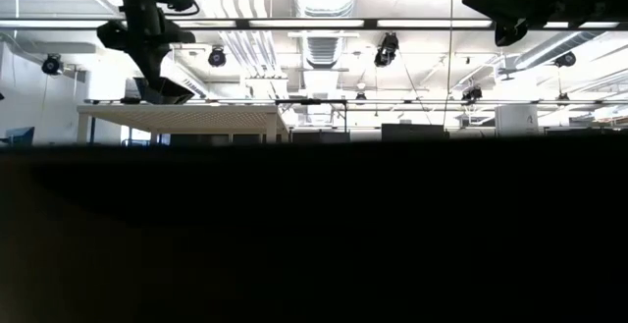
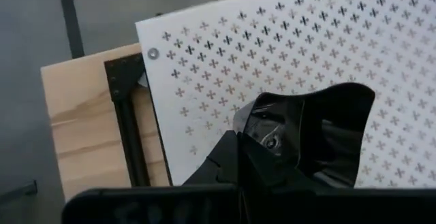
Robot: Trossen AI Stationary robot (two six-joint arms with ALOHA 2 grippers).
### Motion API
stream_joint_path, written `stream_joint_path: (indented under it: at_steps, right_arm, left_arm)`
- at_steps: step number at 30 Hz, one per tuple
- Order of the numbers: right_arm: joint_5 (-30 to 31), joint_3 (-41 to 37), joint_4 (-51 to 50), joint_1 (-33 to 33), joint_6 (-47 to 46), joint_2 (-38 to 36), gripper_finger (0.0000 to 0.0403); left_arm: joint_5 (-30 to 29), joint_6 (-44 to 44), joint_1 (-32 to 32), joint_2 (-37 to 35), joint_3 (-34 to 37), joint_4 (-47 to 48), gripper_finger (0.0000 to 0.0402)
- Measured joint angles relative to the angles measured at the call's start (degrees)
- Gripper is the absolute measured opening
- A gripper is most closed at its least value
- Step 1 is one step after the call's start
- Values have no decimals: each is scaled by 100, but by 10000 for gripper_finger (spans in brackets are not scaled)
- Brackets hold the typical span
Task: Pick & Place Mini shaped plates
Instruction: Put the distorted square plate on the shelf
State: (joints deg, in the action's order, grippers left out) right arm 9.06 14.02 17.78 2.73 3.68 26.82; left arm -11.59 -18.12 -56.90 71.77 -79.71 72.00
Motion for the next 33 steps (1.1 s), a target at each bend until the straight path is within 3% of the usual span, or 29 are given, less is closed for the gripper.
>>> stream_joint_path:
  at_steps: [33]
  right_arm:
    - [0,0,0,1,129,-1,8]
  left_arm:
    - [-579,-383,229,26,217,71,0]
